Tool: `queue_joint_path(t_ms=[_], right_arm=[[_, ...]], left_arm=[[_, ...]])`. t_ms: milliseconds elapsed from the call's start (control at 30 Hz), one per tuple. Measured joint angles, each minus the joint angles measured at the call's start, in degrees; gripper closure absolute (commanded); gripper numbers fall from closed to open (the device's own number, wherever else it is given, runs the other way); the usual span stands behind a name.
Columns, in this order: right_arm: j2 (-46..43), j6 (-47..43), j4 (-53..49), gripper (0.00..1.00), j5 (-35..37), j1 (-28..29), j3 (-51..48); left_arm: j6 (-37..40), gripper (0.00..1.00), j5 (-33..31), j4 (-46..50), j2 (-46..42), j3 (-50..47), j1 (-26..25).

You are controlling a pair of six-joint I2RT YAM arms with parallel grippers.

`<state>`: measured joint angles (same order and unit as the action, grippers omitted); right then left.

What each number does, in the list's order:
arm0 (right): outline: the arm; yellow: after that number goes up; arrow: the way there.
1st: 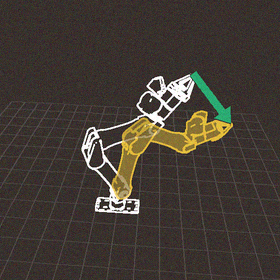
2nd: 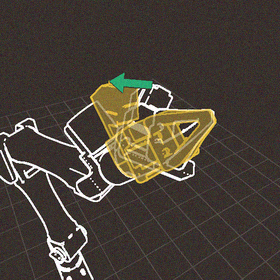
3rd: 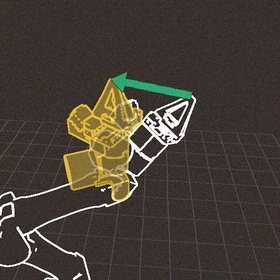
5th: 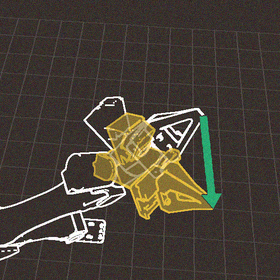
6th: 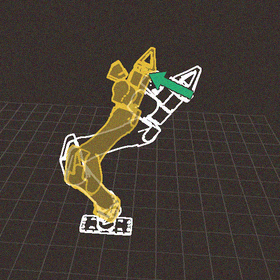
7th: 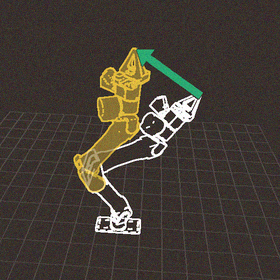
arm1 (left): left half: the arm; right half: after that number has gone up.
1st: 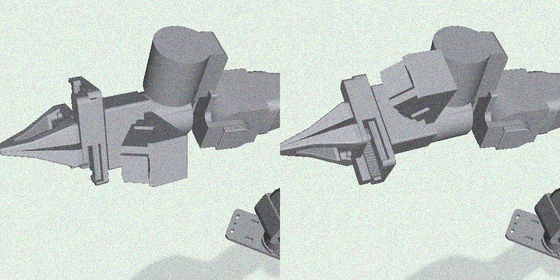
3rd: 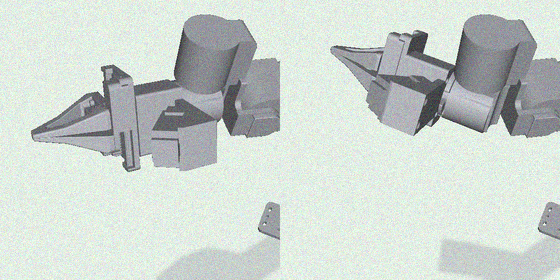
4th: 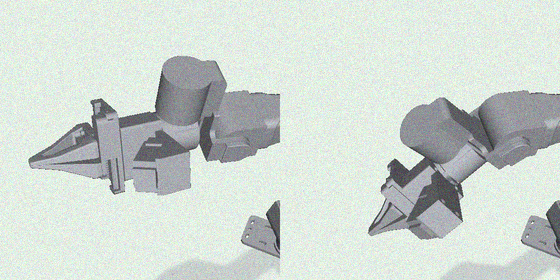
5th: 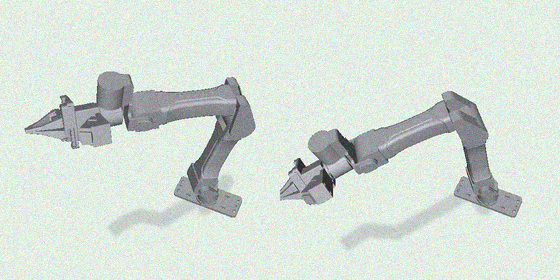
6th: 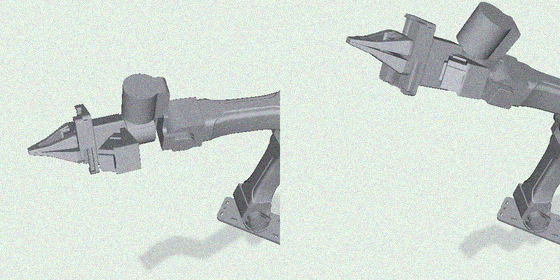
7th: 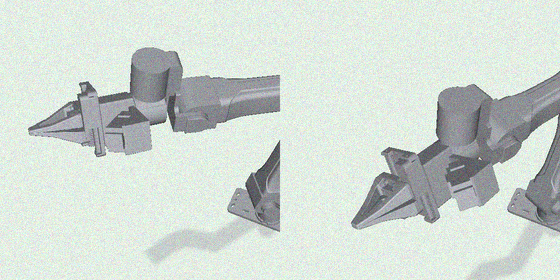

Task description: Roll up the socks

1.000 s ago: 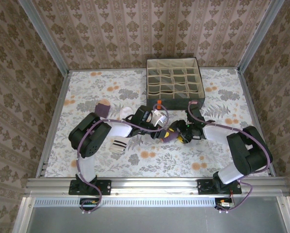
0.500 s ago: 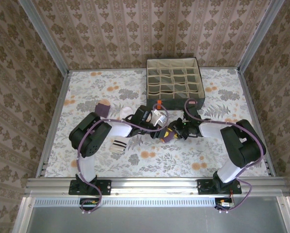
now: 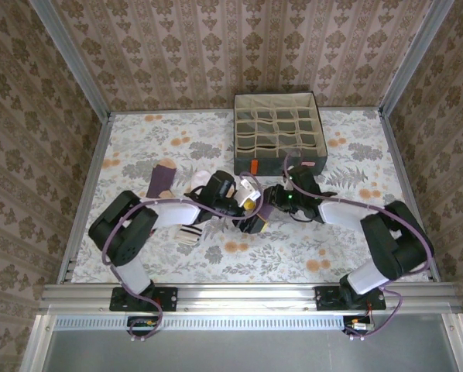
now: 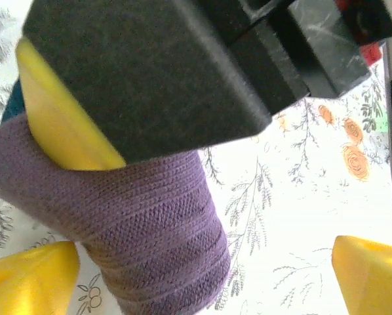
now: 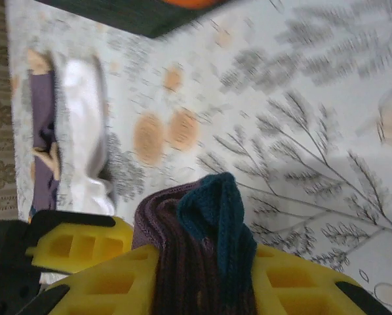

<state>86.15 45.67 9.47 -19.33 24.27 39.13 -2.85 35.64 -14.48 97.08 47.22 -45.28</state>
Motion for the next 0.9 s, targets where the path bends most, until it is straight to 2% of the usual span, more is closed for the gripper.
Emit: queue_joint_path(t_ms=[100, 367, 600, 700, 800, 900], right_arm=[[-3.52, -5.20, -1.36, 0.92, 1.55, -0.39, 1.79], [-5.62, -18.97, -4.48, 0.90, 3.10, -3.61, 11.17], [4.24, -27.61, -4.92, 0.89, 2.21, -5.75, 27.23], [10.38, -29.79, -5.22, 0.89, 1.31, -6.67, 34.29], [16.15, -32.13, -5.53, 0.88, 0.42, -7.41, 40.70], [21.75, -34.25, -5.66, 0.88, -0.26, -7.65, 46.88]], left_arm=[[1.03, 0.00, -1.75, -0.50, -4.09, -0.24, 1.66], [0.26, 0.00, -16.20, -7.91, -15.02, -6.93, 6.43], [-5.03, 0.00, -19.19, -3.30, -14.45, -1.53, 17.27], [-5.99, 0.00, -18.29, -2.34, -11.67, 2.25, 19.04], [-6.29, 0.09, -16.17, -0.61, -7.82, 6.51, 19.58], [-7.74, 0.25, -14.69, 1.14, -2.49, 12.39, 20.24]])
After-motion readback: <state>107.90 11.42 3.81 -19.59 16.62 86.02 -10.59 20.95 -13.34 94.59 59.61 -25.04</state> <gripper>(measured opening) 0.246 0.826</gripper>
